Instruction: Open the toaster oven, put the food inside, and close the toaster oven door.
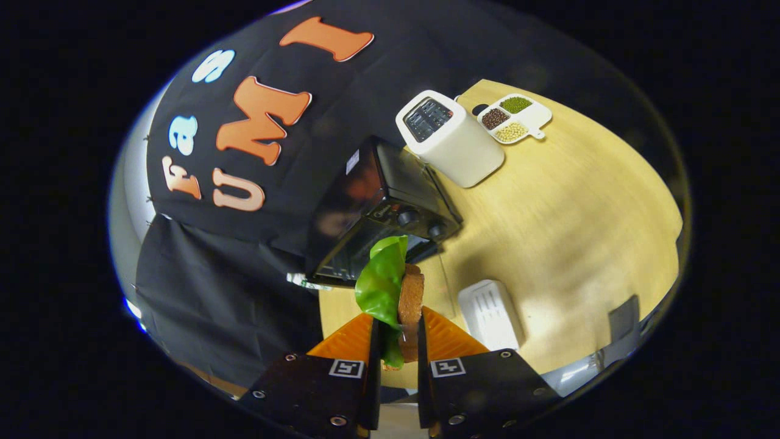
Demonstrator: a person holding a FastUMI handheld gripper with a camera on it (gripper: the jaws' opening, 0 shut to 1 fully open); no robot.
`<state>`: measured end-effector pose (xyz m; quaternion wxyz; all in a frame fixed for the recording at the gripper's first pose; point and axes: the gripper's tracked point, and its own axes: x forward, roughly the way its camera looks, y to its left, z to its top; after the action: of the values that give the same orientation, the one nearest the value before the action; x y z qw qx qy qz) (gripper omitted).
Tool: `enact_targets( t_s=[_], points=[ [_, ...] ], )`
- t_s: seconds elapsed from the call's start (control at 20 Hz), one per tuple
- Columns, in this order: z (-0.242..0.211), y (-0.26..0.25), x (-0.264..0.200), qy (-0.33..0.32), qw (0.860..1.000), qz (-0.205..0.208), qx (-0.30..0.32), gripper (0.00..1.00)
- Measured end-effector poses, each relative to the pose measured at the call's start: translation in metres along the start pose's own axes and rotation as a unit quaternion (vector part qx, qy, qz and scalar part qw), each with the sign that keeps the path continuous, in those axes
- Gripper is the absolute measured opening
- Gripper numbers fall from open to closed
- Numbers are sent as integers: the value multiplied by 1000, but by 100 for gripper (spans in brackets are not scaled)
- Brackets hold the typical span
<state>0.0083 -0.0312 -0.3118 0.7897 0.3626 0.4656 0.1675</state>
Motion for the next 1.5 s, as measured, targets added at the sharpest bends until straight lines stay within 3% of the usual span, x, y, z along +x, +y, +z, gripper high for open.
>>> enact_targets(
  t_s=[0.2, 0.35, 0.6, 0.85, 1.1, 1.25, 1.5],
  points=[
    [-23, 20, 48, -36, 996, 33, 69, 25],
    [-30, 16, 89, -71, 989, 32, 125, 25],
    [-18, 22, 142, -139, 968, 50, 202, 25],
    [-5, 26, 187, -201, 949, 39, 242, 25],
    [5, 25, 220, -248, 931, -10, 267, 25],
    [12, 29, 233, -259, 932, -39, 250, 29],
    [8, 31, 251, -248, 927, -64, 276, 38]
  ],
)
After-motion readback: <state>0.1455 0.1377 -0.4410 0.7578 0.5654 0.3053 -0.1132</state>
